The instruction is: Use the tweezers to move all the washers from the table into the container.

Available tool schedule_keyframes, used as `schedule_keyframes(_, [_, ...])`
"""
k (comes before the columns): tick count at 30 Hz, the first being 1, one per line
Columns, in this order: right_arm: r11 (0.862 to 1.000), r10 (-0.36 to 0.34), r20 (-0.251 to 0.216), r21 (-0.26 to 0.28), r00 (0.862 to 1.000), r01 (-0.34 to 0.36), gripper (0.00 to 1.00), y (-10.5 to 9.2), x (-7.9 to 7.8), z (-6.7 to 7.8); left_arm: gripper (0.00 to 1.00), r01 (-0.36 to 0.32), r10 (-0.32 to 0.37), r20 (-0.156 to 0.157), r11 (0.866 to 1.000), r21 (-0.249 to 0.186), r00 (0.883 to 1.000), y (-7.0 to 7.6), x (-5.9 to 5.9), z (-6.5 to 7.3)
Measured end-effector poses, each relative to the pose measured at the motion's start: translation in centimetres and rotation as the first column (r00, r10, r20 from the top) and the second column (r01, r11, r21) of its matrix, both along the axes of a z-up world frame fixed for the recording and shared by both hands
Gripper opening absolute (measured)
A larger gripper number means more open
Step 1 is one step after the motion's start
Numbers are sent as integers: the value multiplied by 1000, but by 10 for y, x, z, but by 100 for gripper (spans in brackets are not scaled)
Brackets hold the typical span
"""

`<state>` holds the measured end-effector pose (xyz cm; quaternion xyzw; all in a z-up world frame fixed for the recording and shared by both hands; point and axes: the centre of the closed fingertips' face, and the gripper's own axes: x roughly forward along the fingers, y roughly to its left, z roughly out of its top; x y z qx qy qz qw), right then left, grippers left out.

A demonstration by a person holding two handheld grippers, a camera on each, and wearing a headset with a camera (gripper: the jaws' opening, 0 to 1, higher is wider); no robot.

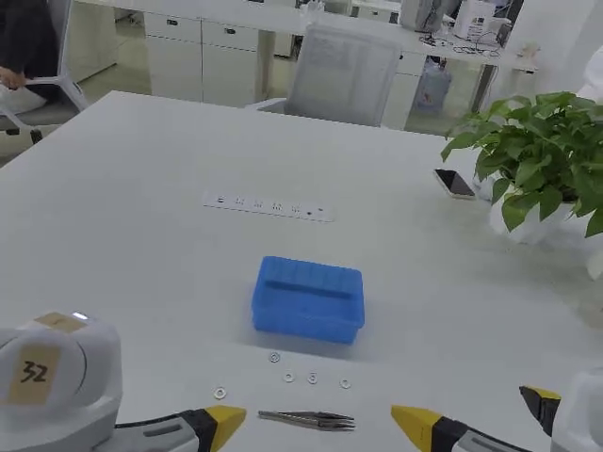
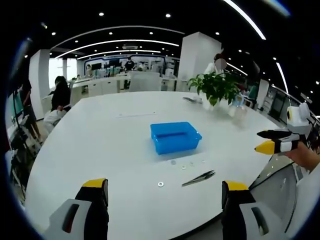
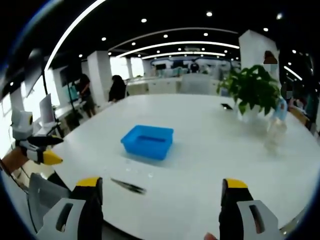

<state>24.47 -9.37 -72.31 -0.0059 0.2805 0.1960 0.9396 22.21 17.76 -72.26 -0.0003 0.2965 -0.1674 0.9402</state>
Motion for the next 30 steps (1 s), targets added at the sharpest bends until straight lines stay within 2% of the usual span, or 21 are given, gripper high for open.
schedule_keyframes(13, [1000, -8, -9, -10, 1000, 8, 97, -5, -1, -2, 96, -1, 1, -1, 1000, 0, 1000, 0, -1, 0])
schedule_keyframes(19, [1000, -8, -10, 1, 1000, 8, 97, -3, -1, -2, 95, 11, -10, -18, 1000, 17, 1000, -2, -2, -3])
schedule_keyframes(30, [1000, -2, -23, -11, 1000, 2, 96, -2, -1, -7, 95, 22, -22, -17, 999, 26, 1000, -2, 1, -4])
